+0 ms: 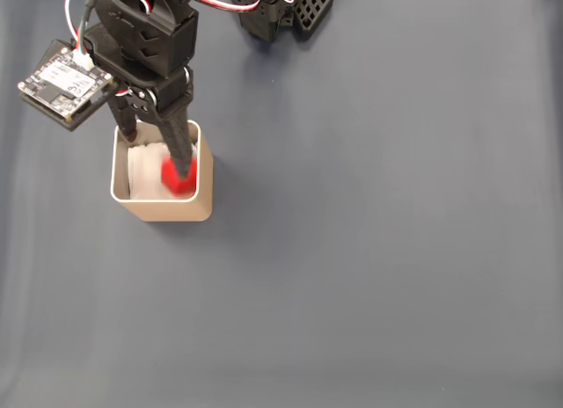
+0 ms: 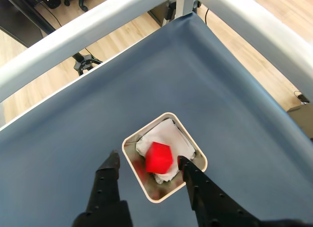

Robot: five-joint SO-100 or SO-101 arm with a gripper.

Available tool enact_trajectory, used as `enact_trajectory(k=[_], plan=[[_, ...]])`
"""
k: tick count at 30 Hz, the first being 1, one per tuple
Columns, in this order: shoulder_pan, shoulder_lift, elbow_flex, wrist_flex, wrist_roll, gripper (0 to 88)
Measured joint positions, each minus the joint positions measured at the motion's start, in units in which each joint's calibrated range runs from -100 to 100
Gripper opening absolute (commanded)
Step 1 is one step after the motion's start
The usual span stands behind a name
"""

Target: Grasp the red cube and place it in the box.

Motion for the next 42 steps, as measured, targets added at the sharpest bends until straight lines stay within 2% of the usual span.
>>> enact_trajectory(k=[14, 29, 33, 39, 42], plan=[[0.00, -0.62, 1.00, -0.41, 0.39, 37.7], [0.00, -0.62, 1.37, -1.79, 0.39, 36.3], [0.00, -0.62, 1.37, -1.79, 0.39, 30.4], [0.00, -0.62, 1.37, -1.79, 0.49, 11.7], [0.00, -0.62, 1.37, -1.95, 0.54, 5.0]])
